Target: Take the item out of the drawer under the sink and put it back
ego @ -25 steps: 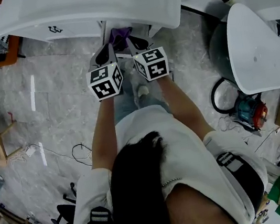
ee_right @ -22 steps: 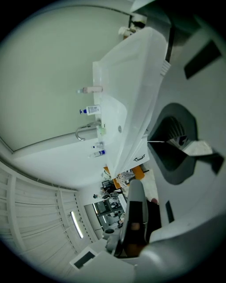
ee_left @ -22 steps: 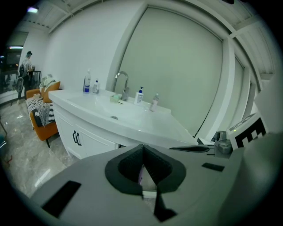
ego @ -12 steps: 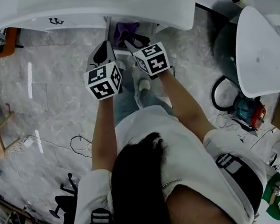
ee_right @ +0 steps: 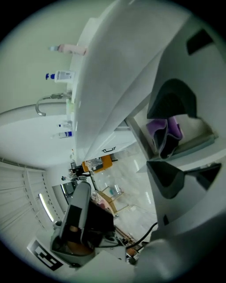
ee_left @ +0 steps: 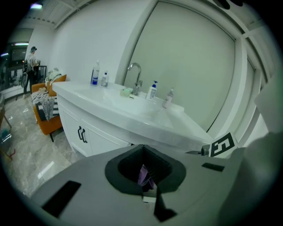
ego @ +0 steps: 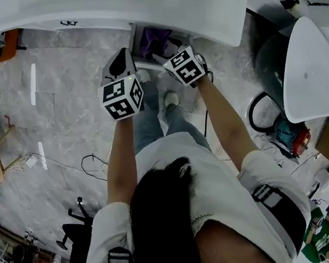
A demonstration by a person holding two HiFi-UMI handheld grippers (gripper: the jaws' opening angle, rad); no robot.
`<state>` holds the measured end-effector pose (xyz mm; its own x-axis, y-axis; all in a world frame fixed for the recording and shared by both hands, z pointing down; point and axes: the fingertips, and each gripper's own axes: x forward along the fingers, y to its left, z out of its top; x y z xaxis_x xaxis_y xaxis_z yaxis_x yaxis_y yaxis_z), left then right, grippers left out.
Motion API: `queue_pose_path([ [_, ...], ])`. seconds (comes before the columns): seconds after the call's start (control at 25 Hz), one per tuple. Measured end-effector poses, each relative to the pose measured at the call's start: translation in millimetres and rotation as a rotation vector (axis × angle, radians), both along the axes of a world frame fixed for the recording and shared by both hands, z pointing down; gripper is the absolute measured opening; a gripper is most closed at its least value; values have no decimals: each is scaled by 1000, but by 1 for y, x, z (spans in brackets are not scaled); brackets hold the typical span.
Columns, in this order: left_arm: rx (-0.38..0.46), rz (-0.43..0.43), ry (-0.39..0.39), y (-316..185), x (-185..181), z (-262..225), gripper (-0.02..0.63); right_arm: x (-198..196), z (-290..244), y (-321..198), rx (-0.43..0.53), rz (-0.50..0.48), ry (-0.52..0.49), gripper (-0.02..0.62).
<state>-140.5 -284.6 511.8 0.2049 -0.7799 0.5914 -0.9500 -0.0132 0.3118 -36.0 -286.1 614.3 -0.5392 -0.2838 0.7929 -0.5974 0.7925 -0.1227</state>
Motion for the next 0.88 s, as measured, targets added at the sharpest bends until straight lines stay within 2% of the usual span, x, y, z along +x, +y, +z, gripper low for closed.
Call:
queue_pose_path([
  [0.24, -16, 2, -4, -15, -1, 15, 3, -1, 33, -7, 52, -167, 107, 299],
  [0.36, -20, -3, -2, -19, -1, 20, 3, -2, 50, -4, 35, -230, 143, 299],
  [0.72, -35, 0, -4, -33, -5, 32, 3, -8, 92, -5, -25, -285, 202, 301],
  [0.88, -39, -14, 1, -41, -11, 35, 3, -10, 103, -8, -23, -322, 226, 301],
])
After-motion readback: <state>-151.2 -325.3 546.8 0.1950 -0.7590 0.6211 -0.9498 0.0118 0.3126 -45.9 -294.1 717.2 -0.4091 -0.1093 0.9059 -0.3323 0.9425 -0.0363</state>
